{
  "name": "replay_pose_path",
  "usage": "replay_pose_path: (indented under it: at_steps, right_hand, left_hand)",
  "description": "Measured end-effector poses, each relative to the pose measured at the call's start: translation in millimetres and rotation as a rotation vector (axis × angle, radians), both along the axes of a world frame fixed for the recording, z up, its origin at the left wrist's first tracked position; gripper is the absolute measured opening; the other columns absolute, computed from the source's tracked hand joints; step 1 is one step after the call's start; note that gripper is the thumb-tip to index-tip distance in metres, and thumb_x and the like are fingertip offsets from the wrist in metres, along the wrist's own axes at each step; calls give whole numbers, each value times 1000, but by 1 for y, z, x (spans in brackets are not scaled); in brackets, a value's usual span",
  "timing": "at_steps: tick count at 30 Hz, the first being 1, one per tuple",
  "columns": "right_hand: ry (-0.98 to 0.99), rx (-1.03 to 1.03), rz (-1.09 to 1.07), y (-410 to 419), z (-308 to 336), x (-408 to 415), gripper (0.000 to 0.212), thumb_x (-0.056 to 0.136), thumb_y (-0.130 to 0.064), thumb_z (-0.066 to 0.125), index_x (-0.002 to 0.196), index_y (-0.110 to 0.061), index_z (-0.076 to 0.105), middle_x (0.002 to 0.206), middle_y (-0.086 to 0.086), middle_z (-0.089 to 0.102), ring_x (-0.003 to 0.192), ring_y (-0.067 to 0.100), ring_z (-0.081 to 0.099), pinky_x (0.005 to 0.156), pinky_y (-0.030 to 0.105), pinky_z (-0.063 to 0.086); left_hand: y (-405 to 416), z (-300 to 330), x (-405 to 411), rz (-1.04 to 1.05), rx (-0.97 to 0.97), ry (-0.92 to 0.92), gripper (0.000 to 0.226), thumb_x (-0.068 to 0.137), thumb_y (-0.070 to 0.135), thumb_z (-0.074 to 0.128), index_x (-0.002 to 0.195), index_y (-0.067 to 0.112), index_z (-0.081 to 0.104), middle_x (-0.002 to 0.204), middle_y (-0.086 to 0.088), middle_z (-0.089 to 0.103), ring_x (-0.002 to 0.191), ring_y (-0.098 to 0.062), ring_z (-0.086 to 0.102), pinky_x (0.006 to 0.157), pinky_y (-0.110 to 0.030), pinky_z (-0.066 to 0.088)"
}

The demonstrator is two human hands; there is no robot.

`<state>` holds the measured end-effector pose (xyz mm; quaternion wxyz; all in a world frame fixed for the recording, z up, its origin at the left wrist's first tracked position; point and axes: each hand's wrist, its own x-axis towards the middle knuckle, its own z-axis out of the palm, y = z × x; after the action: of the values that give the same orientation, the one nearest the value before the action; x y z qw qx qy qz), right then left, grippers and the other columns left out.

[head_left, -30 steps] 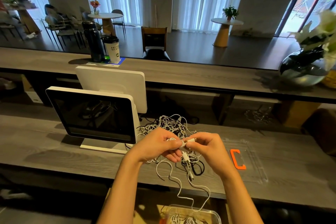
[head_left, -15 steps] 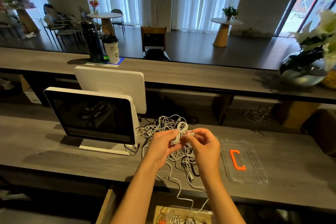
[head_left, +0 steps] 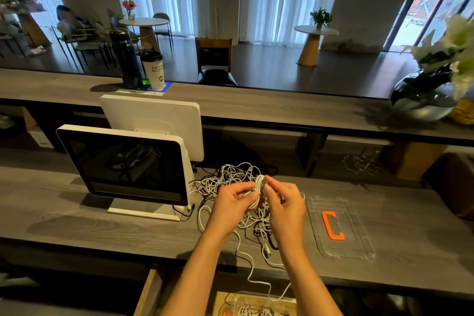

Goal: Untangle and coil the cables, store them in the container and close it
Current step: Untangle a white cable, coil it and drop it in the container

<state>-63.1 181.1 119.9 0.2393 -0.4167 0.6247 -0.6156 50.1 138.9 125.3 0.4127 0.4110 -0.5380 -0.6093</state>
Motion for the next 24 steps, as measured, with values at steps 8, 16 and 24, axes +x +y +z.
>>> replay_pose_path:
  at_steps: [8, 16, 24]
  right_hand:
    - [-88, 30, -5, 1, -3, -10, 21, 88, -8, 72, 107, -19, 73, 83, -3, 74, 80, 11, 71, 70, 26, 59]
    - [-82, 25, -56, 0, -8, -3, 23, 86, -7, 74, 109, -12, 73, 89, -2, 76, 80, 11, 73, 73, 32, 62]
    - [195, 3, -44, -2, -9, -1, 22, 86, -8, 74, 106, -17, 77, 90, -8, 74, 84, -2, 67, 73, 15, 56]
  left_hand:
    - [-4, 2, 5, -10, -29, -16, 29, 92, -4, 63, 111, 15, 71, 88, 4, 77, 84, -16, 75, 73, -21, 57]
    - [-3, -2, 3, 12, -47, -58, 29, 92, -2, 63, 108, 21, 72, 88, 5, 77, 85, -16, 75, 76, -25, 59]
    - [-4, -4, 4, 8, -124, -85, 34, 93, -2, 63, 109, 27, 71, 88, 20, 75, 92, -1, 72, 75, -15, 54]
